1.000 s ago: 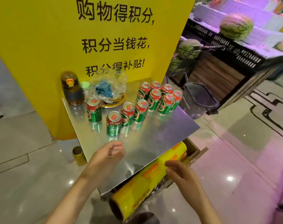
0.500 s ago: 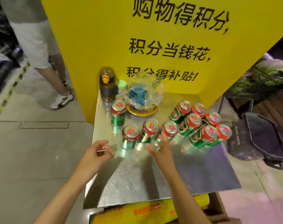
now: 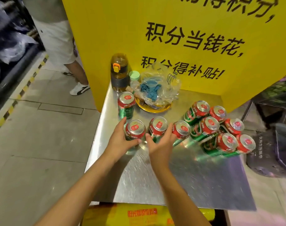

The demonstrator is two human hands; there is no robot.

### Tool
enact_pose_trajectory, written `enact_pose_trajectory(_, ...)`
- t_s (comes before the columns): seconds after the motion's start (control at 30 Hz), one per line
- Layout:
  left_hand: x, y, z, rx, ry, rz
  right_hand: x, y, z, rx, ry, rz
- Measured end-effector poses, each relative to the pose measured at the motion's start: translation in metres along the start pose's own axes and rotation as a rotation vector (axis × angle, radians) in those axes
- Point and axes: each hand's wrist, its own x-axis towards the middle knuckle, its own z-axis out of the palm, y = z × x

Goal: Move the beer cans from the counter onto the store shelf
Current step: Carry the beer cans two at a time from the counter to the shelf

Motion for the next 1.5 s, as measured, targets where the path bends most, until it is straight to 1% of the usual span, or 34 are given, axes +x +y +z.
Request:
enact_pose_trajectory(0.17,-0.003,-0.001,0.003,-0.012,0.033,0.022,0.001,-0.007,0.0,-0.1,0.053,0.035)
enact_pose_trajectory(0.33,-0.012,-0.004,0.001,-0.017,0.102,0.022,-0.002,-0.016,0.001,-0.013,0.084,0.114)
enact_pose_trajectory(0.43,-0.02,-0.005,-0.003,-0.009,0.121,0.026,-0.001,-0.014,-0.001,-0.003,0.094,0.134)
enact_pose_trajectory(0.57,-0.031,-0.008,-0.008,-0.012,0.127,0.027,-0.005,-0.008,-0.005,-0.027,0.085,0.109)
enact_pose_trajectory(0.7,-0.041,-0.015,-0.014,0.001,0.156,0.029,-0.018,-0.001,-0.007,-0.089,0.102,0.011)
enact_pose_trajectory(0.8,-0.05,-0.018,-0.02,-0.001,0.179,0.018,-0.022,0.003,-0.009,-0.047,0.1,-0.023)
enact_pose_trajectory(0.9,-0.059,-0.019,-0.027,-0.072,0.212,-0.009,-0.022,0.006,-0.009,0.045,0.051,-0.027)
enact_pose_trajectory(1.03,-0.073,-0.017,-0.038,-0.142,0.264,-0.053,-0.026,0.005,-0.011,0.189,-0.033,0.018)
enact_pose_trajectory(1.17,-0.095,-0.01,-0.059,-0.243,0.333,-0.068,-0.04,-0.011,-0.006,0.297,-0.177,0.052)
enact_pose_trajectory(1.33,-0.134,0.0,-0.102,-0.363,0.488,-0.066,-0.07,-0.059,0.014,0.38,-0.369,-0.01)
enact_pose_trajectory(1.5,-0.189,-0.009,-0.176,-0.51,0.669,-0.098,-0.121,-0.119,0.054,0.444,-0.543,-0.077)
